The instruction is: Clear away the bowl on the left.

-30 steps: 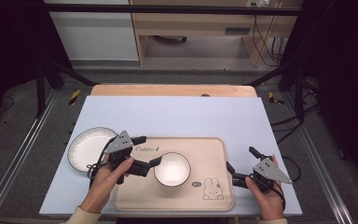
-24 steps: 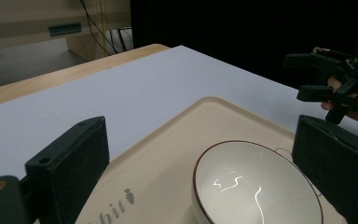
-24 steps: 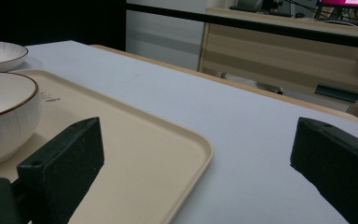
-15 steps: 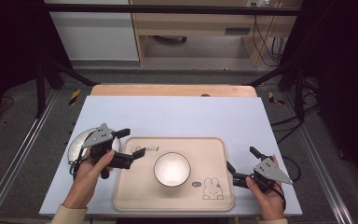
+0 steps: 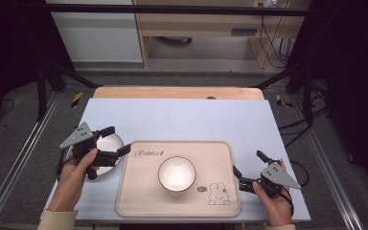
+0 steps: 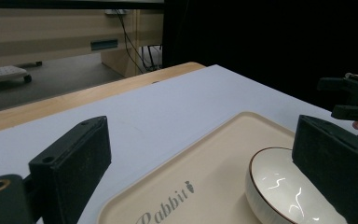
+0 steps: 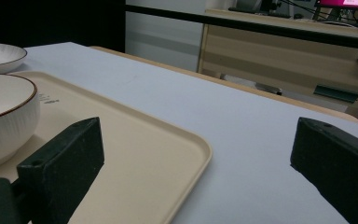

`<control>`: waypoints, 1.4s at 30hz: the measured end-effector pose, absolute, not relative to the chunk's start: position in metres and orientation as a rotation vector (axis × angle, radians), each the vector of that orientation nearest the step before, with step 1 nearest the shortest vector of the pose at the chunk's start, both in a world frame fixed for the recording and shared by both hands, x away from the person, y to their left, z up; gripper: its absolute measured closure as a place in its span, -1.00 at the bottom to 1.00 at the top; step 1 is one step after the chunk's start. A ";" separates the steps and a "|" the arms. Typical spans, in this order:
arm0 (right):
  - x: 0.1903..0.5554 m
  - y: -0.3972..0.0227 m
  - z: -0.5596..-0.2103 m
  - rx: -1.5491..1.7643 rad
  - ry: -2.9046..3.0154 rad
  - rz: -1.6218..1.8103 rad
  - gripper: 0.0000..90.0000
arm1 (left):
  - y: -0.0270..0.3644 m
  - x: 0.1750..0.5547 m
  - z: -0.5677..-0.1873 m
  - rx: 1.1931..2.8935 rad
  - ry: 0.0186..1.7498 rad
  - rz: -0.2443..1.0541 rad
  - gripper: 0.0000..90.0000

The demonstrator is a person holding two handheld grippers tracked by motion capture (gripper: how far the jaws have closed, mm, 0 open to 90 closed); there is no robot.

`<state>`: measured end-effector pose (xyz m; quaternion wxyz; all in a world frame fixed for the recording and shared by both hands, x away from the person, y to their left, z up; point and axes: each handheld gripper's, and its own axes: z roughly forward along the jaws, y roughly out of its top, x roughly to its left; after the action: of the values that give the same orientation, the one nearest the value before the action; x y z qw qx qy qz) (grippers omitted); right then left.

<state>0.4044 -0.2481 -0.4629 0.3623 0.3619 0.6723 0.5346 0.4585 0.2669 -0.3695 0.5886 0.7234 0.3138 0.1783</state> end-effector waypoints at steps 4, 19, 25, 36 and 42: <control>0.404 -0.248 -0.463 0.930 1.731 1.377 -0.94 | 0.278 0.459 -0.368 1.676 0.740 0.438 -0.90; 0.405 -0.248 -0.463 0.926 1.733 1.375 -0.94 | 0.309 0.460 -0.372 1.661 0.746 0.491 -0.90; 0.404 -0.248 -0.463 0.930 1.732 1.374 -0.94 | 0.318 0.460 -0.379 1.667 0.756 0.512 -0.91; 0.405 -0.248 -0.463 0.926 1.734 1.373 -0.94 | 0.336 0.465 -0.393 1.669 0.813 0.535 -0.90; 0.405 -0.248 -0.463 0.927 1.734 1.373 -0.94 | 0.341 0.466 -0.399 1.686 0.817 0.544 -0.90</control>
<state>0.4048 -0.2481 -0.4632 0.3634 0.3600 0.6737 0.5333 0.4661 0.3410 -0.3991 0.5609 0.7156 0.3466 0.2307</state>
